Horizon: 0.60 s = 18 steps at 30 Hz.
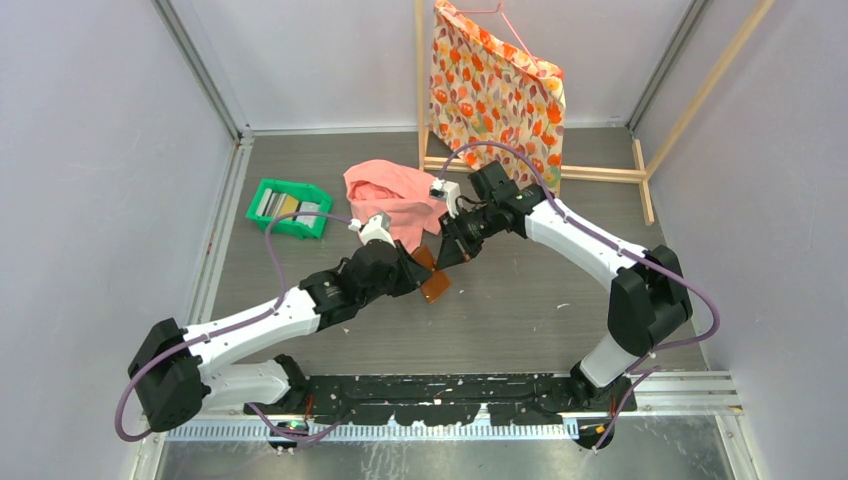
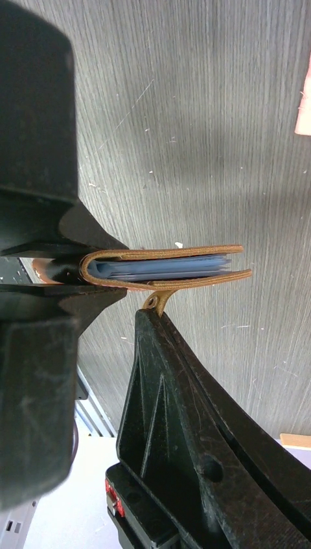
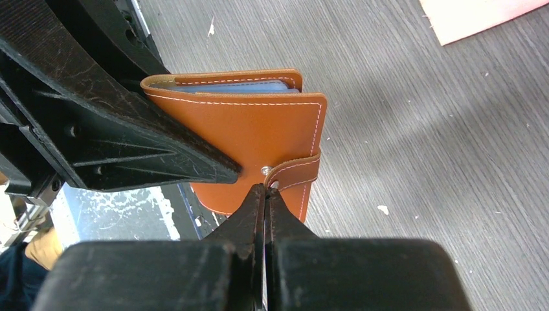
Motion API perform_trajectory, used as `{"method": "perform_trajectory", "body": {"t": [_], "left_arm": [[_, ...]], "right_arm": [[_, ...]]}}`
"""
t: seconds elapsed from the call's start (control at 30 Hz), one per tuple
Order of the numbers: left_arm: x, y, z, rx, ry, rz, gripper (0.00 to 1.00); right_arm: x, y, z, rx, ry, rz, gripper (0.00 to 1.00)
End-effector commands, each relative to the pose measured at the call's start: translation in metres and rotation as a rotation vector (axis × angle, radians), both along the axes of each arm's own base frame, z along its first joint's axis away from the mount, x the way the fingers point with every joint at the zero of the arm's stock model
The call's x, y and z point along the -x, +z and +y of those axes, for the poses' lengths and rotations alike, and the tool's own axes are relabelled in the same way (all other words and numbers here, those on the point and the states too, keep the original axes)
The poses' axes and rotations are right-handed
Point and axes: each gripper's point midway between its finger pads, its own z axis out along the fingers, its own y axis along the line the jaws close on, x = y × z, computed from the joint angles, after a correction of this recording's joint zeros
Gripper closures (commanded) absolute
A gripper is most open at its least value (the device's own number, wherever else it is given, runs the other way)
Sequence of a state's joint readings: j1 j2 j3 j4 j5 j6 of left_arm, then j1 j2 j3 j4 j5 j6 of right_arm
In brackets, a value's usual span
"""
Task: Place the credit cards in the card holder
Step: Close the card holder at the center of the board.
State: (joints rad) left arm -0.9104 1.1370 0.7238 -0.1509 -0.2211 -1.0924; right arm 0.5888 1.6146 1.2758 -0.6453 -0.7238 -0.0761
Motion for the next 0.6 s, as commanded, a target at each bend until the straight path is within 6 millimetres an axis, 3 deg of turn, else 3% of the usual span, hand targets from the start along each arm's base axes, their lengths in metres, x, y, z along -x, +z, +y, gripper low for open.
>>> {"method": "perform_trajectory", "body": {"t": [0.0,0.57], "left_arm": [[-0.0150,0.0307,-0.0086,0.064,0.033,-0.065,1.00],[-0.0165,0.0280,-0.0057,0.052,0.054,-0.057,1.00]], "right_arm": [[0.0080,0.0105,0.0085,-0.052,0.031,0.003,0.99],[0.0133,0.0006,0.0118,-0.021,0.047,0.004,0.99]]}}
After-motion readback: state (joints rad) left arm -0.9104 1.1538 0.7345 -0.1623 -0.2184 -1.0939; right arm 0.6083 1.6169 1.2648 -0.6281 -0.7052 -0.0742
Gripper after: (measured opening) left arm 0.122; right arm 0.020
